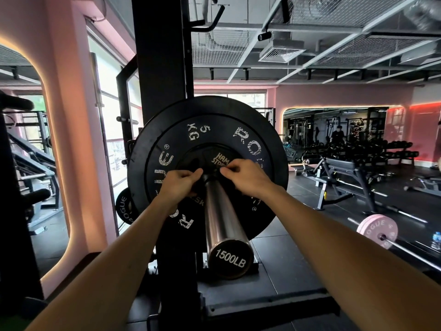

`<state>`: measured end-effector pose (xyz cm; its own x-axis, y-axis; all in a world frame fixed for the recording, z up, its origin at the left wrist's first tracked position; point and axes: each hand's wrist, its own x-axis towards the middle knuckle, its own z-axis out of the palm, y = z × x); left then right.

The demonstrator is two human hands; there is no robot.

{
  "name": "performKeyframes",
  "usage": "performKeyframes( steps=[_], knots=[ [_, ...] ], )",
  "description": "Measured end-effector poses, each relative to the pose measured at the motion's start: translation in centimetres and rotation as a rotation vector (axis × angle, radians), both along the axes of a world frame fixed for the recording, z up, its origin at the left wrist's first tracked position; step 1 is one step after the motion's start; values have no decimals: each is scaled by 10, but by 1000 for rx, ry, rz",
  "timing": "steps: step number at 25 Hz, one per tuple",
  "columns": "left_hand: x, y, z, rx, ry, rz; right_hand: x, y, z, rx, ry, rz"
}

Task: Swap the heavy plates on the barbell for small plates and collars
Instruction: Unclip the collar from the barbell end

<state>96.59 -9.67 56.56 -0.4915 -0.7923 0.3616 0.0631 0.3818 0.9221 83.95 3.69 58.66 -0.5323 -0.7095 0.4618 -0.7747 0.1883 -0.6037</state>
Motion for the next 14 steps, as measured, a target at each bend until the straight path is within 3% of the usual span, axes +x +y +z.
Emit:
performKeyframes(
  steps=[7,11,14],
  knots=[
    [-4,4,-3,21,23,7,13,-9,10,55,69,-152],
    [-3,6,1,-185,-229,157,18,-15,15,162,12,-235],
    [-2,22,9,-93,-354,43,19,-20,19,241,-67,-240]
  ],
)
